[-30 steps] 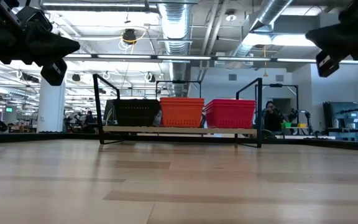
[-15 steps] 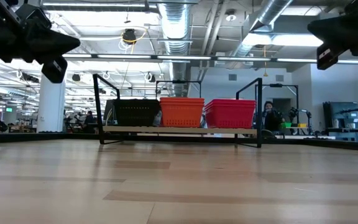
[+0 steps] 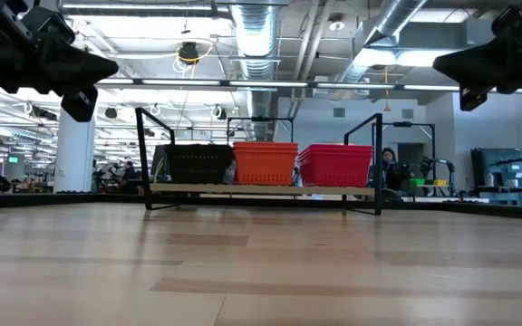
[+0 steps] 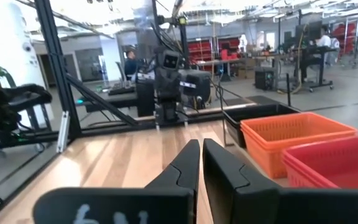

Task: Stack baskets on shelf by color
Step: Return to Home Position

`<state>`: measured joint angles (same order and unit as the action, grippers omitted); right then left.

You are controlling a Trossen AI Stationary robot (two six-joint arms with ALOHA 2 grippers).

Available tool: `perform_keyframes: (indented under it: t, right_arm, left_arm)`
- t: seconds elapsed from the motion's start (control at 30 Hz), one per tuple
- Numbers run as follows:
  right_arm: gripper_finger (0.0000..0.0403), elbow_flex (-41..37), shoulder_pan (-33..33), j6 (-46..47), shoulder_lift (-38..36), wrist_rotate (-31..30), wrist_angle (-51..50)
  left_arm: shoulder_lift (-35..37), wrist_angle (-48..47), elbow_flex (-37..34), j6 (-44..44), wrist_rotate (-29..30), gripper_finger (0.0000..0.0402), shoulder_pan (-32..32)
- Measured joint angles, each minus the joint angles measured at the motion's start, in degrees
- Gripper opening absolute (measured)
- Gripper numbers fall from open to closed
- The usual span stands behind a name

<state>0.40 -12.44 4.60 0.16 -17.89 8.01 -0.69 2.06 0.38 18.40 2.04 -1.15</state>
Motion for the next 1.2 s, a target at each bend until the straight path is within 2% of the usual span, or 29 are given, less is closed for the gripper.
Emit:
perform_keyframes:
  t: [0.57,1.2]
  right_arm:
    - [0.0043,-0.04,4.14,-0.13,0.31,-0.07,-4.23]
    - [0.0043,-0.07,4.41,-0.11,0.31,-0.11,-4.54]
  left_arm:
    - [-0.04,-0.24,0.00,-5.71,-1.28,0.0000,0.00]
    - [-0.04,-0.24,-0.02,-5.28,-1.22,0.0000,0.00]
